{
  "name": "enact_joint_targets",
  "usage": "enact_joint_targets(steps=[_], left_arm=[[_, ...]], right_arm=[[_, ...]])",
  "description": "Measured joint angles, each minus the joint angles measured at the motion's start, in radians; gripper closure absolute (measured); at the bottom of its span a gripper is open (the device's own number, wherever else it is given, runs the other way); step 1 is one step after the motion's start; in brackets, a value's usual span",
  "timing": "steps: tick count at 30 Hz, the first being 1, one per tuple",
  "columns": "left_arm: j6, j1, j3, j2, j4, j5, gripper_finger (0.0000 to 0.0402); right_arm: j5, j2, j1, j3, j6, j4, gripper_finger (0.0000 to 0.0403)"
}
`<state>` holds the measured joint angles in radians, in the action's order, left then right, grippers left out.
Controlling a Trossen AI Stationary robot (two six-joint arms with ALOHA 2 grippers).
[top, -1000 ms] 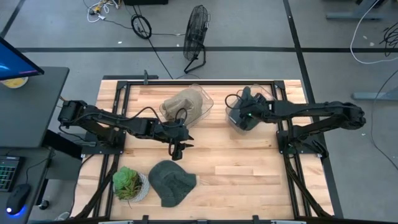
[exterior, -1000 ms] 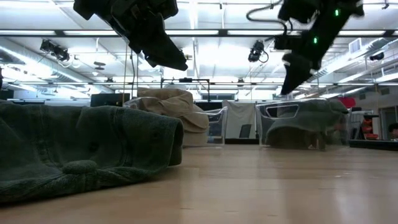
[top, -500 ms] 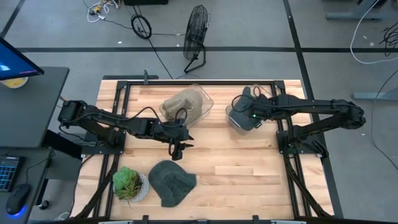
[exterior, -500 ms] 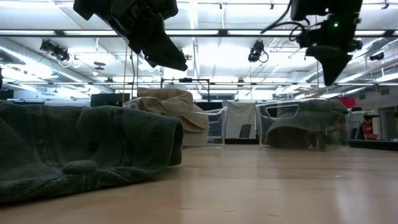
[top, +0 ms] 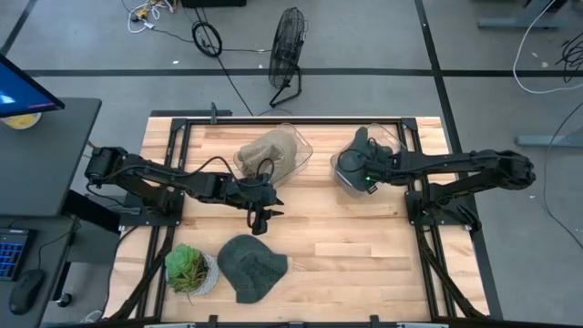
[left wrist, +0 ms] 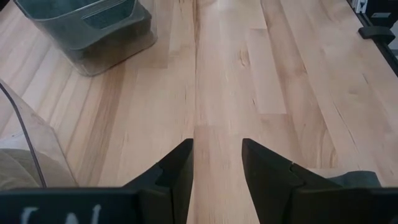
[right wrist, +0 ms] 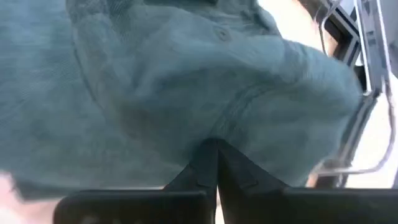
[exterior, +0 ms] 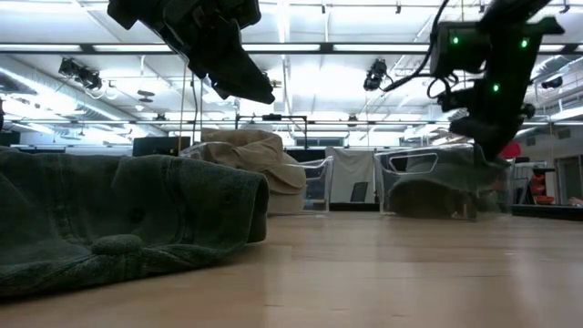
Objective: Pick & Place hat
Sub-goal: Put the top black cap into the right transparent bin, then put the black cap into the right transparent bin
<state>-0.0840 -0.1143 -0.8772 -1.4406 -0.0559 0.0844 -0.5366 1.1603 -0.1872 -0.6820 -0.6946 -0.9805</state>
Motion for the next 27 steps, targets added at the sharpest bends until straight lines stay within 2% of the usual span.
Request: enact_joint_targets(steps=[3,7,13,16,22,27], left_arm=[[0.001,0.000,0.000,0.000,0.000,0.000,0.0262],[0.001,0.000,0.000,0.000,0.000,0.000,0.0262],[0.001,0.000,0.000,0.000,0.000,0.000,0.0262],[0.001,0.000,0.000,0.000,0.000,0.000,0.0262],[-0.004,0.000,0.000,0.000,0.001,0.000,0.0262],[-0.010,-0.006,-0.001,0.008,0.005,0.000,0.0262]], right_arm=[[-0.012,-0.001,-0.036,0.044,0.051,0.115,0.0400],[0.050,-0.004,-0.085,0.105,0.074,0.240,0.0401],[0.079,-0.007,-0.106,0.113,0.136,0.248,0.0401],[0.095,-0.010,-0.103,0.053,0.173,0.178,0.0401],[0.092,-0.012,-0.080,-0.160,0.210,-0.030,0.0401],[0.086,-0.013,-0.017,-0.314,0.203,-0.088,0.0401]])
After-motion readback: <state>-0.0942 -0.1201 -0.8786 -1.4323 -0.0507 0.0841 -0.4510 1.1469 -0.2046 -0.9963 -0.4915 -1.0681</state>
